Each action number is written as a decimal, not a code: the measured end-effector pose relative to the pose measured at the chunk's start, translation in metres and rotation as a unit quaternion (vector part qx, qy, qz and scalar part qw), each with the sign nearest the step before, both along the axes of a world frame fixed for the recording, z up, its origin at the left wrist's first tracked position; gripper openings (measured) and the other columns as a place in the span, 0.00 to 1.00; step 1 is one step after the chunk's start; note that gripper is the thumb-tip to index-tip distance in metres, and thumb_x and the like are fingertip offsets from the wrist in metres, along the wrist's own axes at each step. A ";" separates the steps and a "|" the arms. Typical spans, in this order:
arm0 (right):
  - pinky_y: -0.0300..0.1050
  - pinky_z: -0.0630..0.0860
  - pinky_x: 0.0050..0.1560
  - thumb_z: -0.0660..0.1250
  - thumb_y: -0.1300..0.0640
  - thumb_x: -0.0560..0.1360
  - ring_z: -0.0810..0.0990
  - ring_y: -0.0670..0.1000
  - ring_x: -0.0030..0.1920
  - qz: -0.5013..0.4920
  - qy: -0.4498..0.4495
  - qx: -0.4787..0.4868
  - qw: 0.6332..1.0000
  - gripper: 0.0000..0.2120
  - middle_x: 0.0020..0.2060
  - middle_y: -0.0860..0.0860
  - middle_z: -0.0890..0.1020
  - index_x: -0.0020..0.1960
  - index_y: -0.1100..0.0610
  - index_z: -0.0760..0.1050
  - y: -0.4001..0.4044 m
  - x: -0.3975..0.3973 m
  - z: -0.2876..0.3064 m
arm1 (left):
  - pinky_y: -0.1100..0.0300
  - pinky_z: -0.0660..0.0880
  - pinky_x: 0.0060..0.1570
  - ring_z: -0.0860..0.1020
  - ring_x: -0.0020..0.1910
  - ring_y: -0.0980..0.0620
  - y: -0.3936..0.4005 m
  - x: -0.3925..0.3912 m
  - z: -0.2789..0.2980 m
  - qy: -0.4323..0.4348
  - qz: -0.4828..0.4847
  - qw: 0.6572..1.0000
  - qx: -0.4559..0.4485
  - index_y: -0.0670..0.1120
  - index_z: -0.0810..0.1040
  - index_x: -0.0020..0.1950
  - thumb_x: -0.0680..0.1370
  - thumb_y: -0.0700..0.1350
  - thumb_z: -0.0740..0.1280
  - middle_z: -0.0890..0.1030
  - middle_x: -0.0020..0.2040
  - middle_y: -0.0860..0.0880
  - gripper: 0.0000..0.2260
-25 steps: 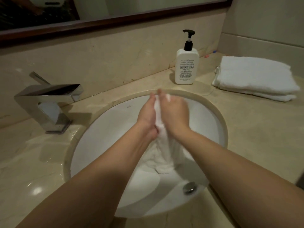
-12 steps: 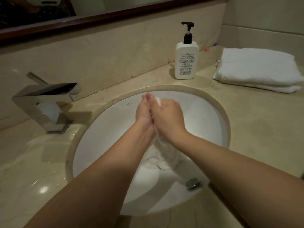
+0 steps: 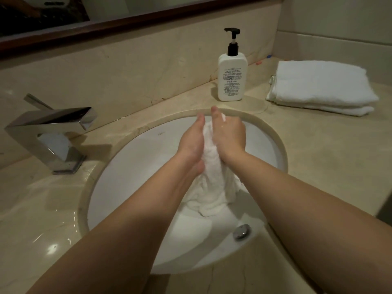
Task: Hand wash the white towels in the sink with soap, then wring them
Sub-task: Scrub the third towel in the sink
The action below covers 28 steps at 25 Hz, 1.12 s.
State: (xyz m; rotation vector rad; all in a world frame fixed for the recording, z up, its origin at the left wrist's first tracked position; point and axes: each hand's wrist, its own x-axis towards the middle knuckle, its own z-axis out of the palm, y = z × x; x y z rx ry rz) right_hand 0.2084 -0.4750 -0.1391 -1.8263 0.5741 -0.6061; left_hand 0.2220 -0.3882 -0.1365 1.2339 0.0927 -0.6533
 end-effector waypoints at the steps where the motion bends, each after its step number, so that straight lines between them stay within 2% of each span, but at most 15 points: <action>1: 0.45 0.66 0.34 0.60 0.39 0.81 0.75 0.51 0.31 0.010 0.000 0.013 1.000 0.25 0.28 0.49 0.75 0.32 0.55 0.68 -0.003 0.000 -0.002 | 0.47 0.78 0.62 0.85 0.55 0.41 0.001 0.000 0.000 -0.001 -0.007 1.000 0.010 0.40 0.81 0.64 0.82 0.64 0.59 0.85 0.56 0.38 0.29; 5: 0.45 0.63 0.32 0.63 0.41 0.81 0.65 0.47 0.25 0.103 0.000 0.042 0.994 0.27 0.22 0.45 0.66 0.28 0.53 0.61 0.003 -0.006 -0.010 | 0.47 0.77 0.64 0.82 0.60 0.42 0.016 0.019 -0.006 0.010 0.081 0.996 0.030 0.41 0.74 0.72 0.81 0.65 0.60 0.81 0.64 0.40 0.31; 7: 0.44 0.65 0.33 0.66 0.41 0.79 0.69 0.48 0.28 0.110 0.016 0.071 0.991 0.25 0.25 0.46 0.70 0.31 0.54 0.66 -0.003 -0.001 -0.012 | 0.48 0.76 0.63 0.80 0.61 0.41 0.028 0.029 -0.007 0.037 0.072 0.994 0.080 0.42 0.74 0.71 0.82 0.63 0.60 0.80 0.63 0.43 0.28; 8: 0.44 0.69 0.37 0.69 0.41 0.77 0.75 0.49 0.33 0.107 0.029 0.101 0.989 0.21 0.31 0.48 0.77 0.36 0.56 0.73 -0.008 0.001 -0.013 | 0.50 0.77 0.58 0.81 0.55 0.44 0.034 0.032 -0.005 0.049 0.034 0.993 0.106 0.42 0.78 0.63 0.82 0.58 0.61 0.82 0.57 0.44 0.22; 9: 0.44 0.73 0.41 0.71 0.42 0.75 0.79 0.50 0.41 0.108 0.051 0.136 0.983 0.17 0.41 0.51 0.82 0.47 0.58 0.79 -0.013 0.001 -0.014 | 0.53 0.76 0.52 0.80 0.46 0.47 0.041 0.032 -0.003 0.052 -0.010 0.988 0.142 0.42 0.79 0.53 0.82 0.52 0.62 0.82 0.48 0.46 0.14; 10: 0.44 0.74 0.44 0.72 0.45 0.74 0.79 0.52 0.49 0.116 0.090 0.165 0.975 0.20 0.53 0.53 0.82 0.59 0.59 0.79 -0.015 -0.001 -0.013 | 0.54 0.75 0.47 0.77 0.40 0.49 0.046 0.032 -0.004 0.046 -0.053 0.982 0.177 0.43 0.76 0.46 0.81 0.46 0.62 0.79 0.43 0.47 0.09; 11: 0.44 0.73 0.43 0.72 0.49 0.74 0.78 0.53 0.53 0.131 0.145 0.169 0.966 0.22 0.59 0.55 0.80 0.64 0.58 0.76 -0.017 -0.004 -0.011 | 0.54 0.76 0.45 0.76 0.38 0.50 0.051 0.029 -0.004 0.025 -0.088 0.972 0.215 0.43 0.75 0.43 0.81 0.41 0.62 0.78 0.41 0.46 0.08; 13: 0.47 0.70 0.42 0.70 0.54 0.74 0.74 0.56 0.54 0.166 0.242 0.121 0.948 0.20 0.61 0.55 0.76 0.66 0.55 0.75 -0.020 -0.013 -0.010 | 0.55 0.80 0.44 0.78 0.39 0.49 0.054 0.028 -0.010 -0.030 -0.108 0.953 0.281 0.41 0.75 0.45 0.82 0.36 0.65 0.79 0.44 0.43 0.06; 14: 0.47 0.69 0.44 0.69 0.55 0.74 0.73 0.56 0.52 0.176 0.268 0.111 0.941 0.22 0.58 0.55 0.75 0.68 0.54 0.74 -0.021 -0.016 -0.010 | 0.55 0.81 0.43 0.79 0.40 0.47 0.055 0.026 -0.014 -0.061 -0.103 0.941 0.316 0.41 0.75 0.49 0.81 0.36 0.68 0.80 0.46 0.41 0.03; 16: 0.46 0.71 0.42 0.71 0.55 0.73 0.75 0.54 0.45 0.165 0.290 0.083 0.939 0.26 0.51 0.54 0.76 0.70 0.57 0.71 -0.022 -0.020 -0.013 | 0.53 0.83 0.40 0.79 0.36 0.46 0.057 0.017 -0.019 -0.104 -0.082 0.916 0.378 0.42 0.75 0.51 0.80 0.39 0.71 0.80 0.43 0.40 0.05; 18: 0.49 0.76 0.46 0.75 0.51 0.73 0.79 0.58 0.50 0.137 0.319 0.053 0.936 0.31 0.56 0.58 0.78 0.68 0.63 0.69 -0.023 -0.022 -0.018 | 0.50 0.83 0.42 0.79 0.32 0.45 0.057 0.006 -0.018 -0.119 -0.103 0.880 0.448 0.38 0.76 0.46 0.81 0.46 0.70 0.79 0.38 0.41 0.12; 20: 0.51 0.76 0.48 0.77 0.46 0.72 0.80 0.61 0.55 0.130 0.344 0.021 0.930 0.36 0.61 0.61 0.78 0.70 0.65 0.67 -0.022 -0.024 -0.016 | 0.49 0.84 0.49 0.80 0.35 0.43 0.057 -0.001 -0.012 -0.108 -0.170 0.847 0.493 0.38 0.78 0.47 0.83 0.55 0.64 0.81 0.40 0.42 0.20; 23: 0.53 0.74 0.50 0.75 0.43 0.73 0.77 0.63 0.60 0.139 0.381 -0.006 0.914 0.38 0.64 0.61 0.76 0.71 0.64 0.66 -0.019 -0.030 -0.005 | 0.53 0.82 0.50 0.82 0.43 0.46 0.061 0.001 -0.007 -0.092 -0.273 0.827 0.482 0.40 0.80 0.55 0.79 0.62 0.68 0.83 0.48 0.43 0.24; 26: 0.56 0.78 0.58 0.75 0.43 0.72 0.78 0.63 0.61 0.186 0.450 -0.012 0.873 0.35 0.63 0.59 0.77 0.69 0.63 0.70 -0.027 -0.038 0.004 | 0.53 0.81 0.55 0.81 0.45 0.48 0.073 0.003 -0.012 -0.095 -0.305 0.846 0.428 0.41 0.81 0.56 0.77 0.56 0.74 0.83 0.48 0.45 0.19; 28: 0.57 0.79 0.60 0.77 0.45 0.71 0.82 0.60 0.56 0.215 0.464 -0.041 0.859 0.30 0.57 0.58 0.81 0.62 0.63 0.74 -0.032 -0.043 0.007 | 0.55 0.81 0.49 0.81 0.44 0.49 0.074 0.001 -0.016 -0.119 -0.283 0.870 0.386 0.44 0.79 0.52 0.80 0.51 0.71 0.83 0.47 0.47 0.11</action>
